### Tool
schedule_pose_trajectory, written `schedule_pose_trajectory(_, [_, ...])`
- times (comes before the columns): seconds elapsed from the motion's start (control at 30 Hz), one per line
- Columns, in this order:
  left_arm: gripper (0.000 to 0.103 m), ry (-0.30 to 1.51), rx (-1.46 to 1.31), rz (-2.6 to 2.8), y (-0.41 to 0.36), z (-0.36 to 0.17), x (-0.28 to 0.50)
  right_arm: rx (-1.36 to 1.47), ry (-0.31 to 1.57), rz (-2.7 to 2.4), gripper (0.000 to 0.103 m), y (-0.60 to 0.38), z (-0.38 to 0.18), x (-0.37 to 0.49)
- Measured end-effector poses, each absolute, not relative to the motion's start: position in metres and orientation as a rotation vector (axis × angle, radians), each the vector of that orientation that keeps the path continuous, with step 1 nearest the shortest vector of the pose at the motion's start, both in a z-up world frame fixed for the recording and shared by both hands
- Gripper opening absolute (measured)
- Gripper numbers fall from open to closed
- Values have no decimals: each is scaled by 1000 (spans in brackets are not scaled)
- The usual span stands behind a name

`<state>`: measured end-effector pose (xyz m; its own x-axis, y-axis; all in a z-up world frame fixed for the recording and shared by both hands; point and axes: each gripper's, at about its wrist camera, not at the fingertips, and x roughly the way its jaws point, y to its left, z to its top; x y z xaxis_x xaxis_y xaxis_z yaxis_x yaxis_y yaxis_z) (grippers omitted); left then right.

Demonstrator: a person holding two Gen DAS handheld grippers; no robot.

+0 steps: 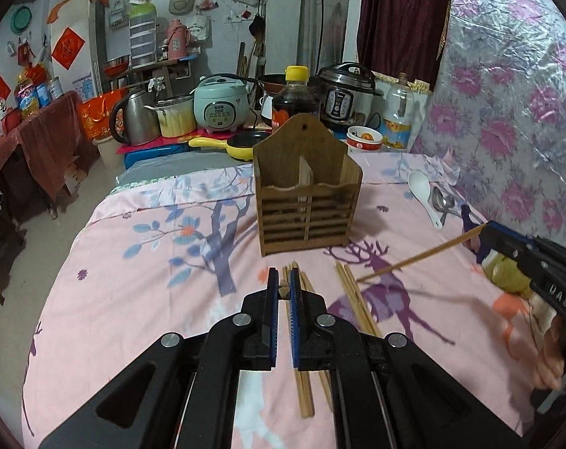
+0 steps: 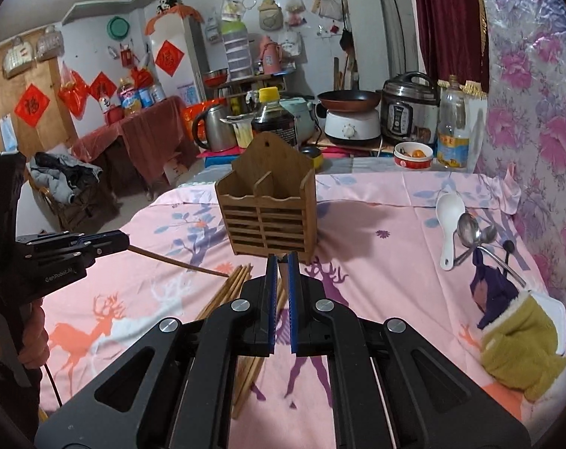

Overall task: Organize utensils
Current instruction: 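Lift the left tool's chopstick into the wooden holder while the right tool inserts its own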

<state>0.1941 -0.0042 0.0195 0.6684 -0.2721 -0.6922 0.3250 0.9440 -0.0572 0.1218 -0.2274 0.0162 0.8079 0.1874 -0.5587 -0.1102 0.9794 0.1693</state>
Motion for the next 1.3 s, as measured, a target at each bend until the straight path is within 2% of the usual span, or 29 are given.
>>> schedule_pose_trajectory(0.17, [6,762,51,-344,-9,32,212,147,593,157,6,-229,23,131])
schedule_pose_trajectory(0.53, [6,559,-4,-336,-19,121,234,155,380,135,3,-225,90,157])
schedule_pose_trajectory(0.63, [6,506,5,-301,-27,135,246,143,315,120,2,-218,106,171])
schedule_pose_trajectory(0.77, [6,526,21,-293,-37,133,273,116,320,142,4,-207,116,199])
schedule_pose_trajectory(0.83, [6,566,13,-291,-38,121,286,119,380,192,10,-206,104,210])
schedule_pose_trajectory(0.9, [6,584,-7,-291,-33,111,293,107,480,227,19,-204,79,219])
schedule_pose_trajectory(0.93, [6,589,-22,-288,-30,106,296,105,526,242,30,-203,65,223])
schedule_pose_trajectory(0.97, [6,594,-40,-287,-25,103,298,99,579,258,36,-202,51,227])
schedule_pose_trajectory(1.13, [6,613,-107,-314,-14,94,306,9,912,332,39,-178,-39,255])
schedule_pose_trajectory(1.3, [6,629,-113,-317,-12,83,308,-11,1061,338,35,-156,-83,282])
